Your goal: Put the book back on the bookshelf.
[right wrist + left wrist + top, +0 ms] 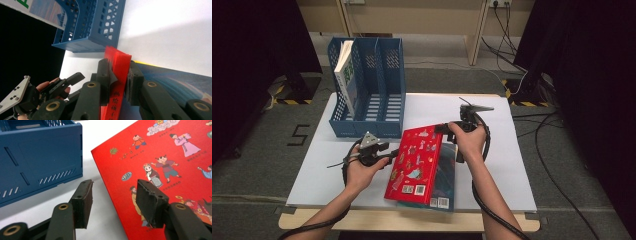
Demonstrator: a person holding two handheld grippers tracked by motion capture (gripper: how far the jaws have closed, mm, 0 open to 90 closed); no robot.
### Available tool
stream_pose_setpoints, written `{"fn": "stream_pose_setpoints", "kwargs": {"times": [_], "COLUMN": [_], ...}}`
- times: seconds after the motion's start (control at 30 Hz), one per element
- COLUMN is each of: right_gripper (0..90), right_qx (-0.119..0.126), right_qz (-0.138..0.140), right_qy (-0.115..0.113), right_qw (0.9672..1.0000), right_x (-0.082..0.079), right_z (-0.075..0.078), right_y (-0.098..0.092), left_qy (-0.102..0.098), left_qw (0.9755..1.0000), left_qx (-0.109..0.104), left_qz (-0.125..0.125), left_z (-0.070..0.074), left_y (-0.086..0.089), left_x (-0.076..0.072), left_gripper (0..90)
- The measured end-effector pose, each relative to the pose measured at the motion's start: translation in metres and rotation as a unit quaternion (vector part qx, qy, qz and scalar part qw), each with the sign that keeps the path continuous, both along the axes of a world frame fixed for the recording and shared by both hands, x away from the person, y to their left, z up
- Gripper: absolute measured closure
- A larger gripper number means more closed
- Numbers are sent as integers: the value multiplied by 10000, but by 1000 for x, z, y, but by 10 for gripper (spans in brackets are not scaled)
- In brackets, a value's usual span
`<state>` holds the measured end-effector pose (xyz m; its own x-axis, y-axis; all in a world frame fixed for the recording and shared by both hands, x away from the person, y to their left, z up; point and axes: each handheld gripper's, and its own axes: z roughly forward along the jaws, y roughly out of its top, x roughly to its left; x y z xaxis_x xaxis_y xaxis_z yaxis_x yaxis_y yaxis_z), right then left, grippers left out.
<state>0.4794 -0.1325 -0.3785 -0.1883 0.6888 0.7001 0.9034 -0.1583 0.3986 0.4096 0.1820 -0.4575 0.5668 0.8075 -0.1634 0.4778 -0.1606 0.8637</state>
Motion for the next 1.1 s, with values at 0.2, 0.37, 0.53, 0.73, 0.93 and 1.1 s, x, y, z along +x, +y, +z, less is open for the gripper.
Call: {"fn": "stream_pose_setpoints", "kwargs": {"times": [0.2, 0.37, 0.53, 0.73, 0.93, 1.1], "right_gripper": [771, 773, 775, 776, 780, 782], "right_qx": [-17, -48, -43, -75, -64, -74], "right_qz": [-53, -100, -127, -199, -251, -305], "right_qy": [-99, -225, -297, -384, -477, -526], "right_qw": [9999, 9997, 9995, 9990, 9985, 9981], "right_x": [1, 2, 3, 4, 5, 7], "right_z": [6, 12, 17, 21, 28, 32], "right_y": [0, -1, -1, -2, -2, -3], "left_qy": [-9, -35, -59, -68, -91, -125], "left_qw": [10000, 10000, 10000, 10000, 10000, 9999], "left_qx": [8, -12, 5, 26, 21, 20], "left_qz": [-7, -15, -33, -39, -9, -7], "left_z": [3, 6, 7, 8, 10, 13], "left_y": [1, 1, 1, 1, 1, 1], "left_x": [1, 2, 2, 3, 4, 5], "left_gripper": [459, 456, 454, 452, 447, 445]}}
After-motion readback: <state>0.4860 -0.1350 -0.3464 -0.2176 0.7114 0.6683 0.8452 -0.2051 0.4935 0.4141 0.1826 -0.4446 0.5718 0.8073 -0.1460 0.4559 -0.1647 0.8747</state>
